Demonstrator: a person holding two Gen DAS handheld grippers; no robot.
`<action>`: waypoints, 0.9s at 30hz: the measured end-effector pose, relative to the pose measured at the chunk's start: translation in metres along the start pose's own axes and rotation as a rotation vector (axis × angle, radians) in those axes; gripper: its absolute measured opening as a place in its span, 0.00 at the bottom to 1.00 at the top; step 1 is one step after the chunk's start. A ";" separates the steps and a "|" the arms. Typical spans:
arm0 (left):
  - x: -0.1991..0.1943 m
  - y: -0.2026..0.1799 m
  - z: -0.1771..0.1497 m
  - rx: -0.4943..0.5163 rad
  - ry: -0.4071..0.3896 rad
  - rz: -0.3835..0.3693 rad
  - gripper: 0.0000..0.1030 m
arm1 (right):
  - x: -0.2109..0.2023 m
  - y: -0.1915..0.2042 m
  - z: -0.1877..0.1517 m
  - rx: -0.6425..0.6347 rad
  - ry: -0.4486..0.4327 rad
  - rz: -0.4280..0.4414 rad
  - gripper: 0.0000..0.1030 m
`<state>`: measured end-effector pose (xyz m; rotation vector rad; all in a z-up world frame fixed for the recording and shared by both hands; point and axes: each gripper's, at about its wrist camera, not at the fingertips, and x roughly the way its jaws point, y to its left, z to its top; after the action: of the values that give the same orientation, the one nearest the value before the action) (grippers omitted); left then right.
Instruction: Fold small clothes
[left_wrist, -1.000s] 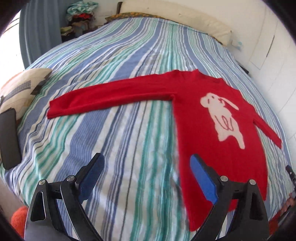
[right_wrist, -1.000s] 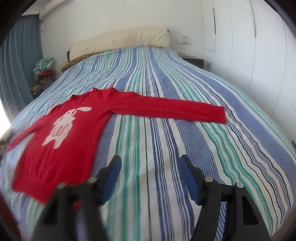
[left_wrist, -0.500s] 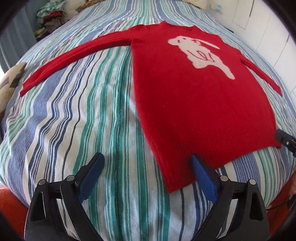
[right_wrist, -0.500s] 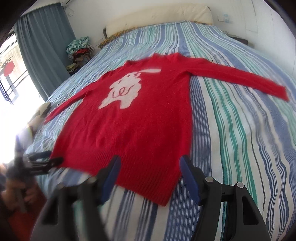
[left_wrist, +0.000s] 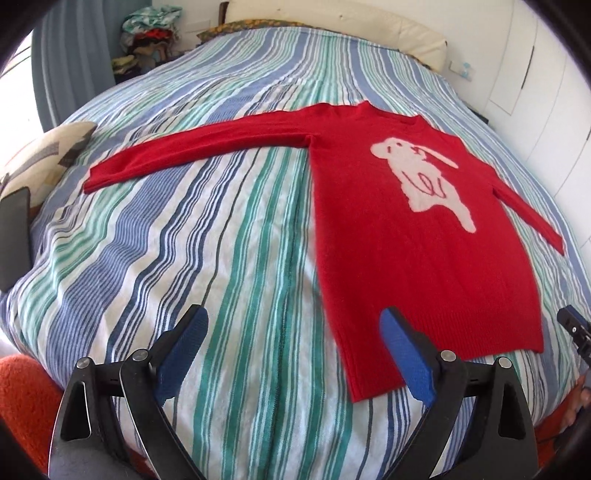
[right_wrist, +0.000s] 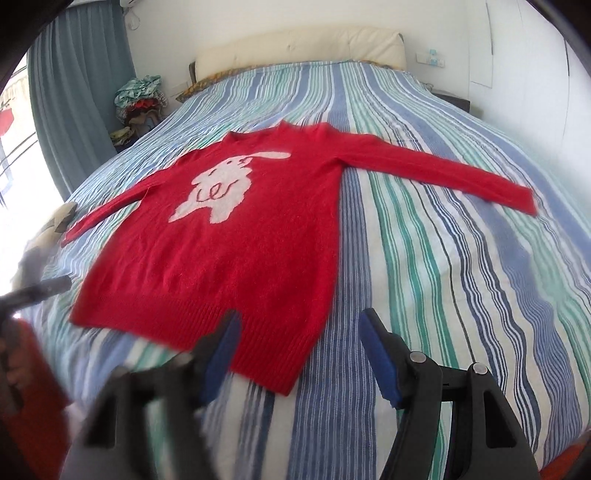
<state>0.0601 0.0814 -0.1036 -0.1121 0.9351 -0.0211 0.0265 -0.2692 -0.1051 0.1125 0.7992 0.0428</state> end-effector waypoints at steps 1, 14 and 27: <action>0.002 0.004 -0.001 -0.011 0.001 0.007 0.92 | 0.000 -0.004 0.001 0.009 -0.008 -0.012 0.63; 0.027 0.017 -0.007 0.020 0.025 0.107 0.92 | 0.008 -0.035 -0.003 0.104 -0.007 -0.081 0.63; 0.039 0.024 -0.011 0.025 0.060 0.122 0.95 | 0.008 -0.047 -0.005 0.141 -0.013 -0.093 0.64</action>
<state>0.0736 0.1018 -0.1440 -0.0316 1.0002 0.0770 0.0285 -0.3144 -0.1193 0.2088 0.7930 -0.1027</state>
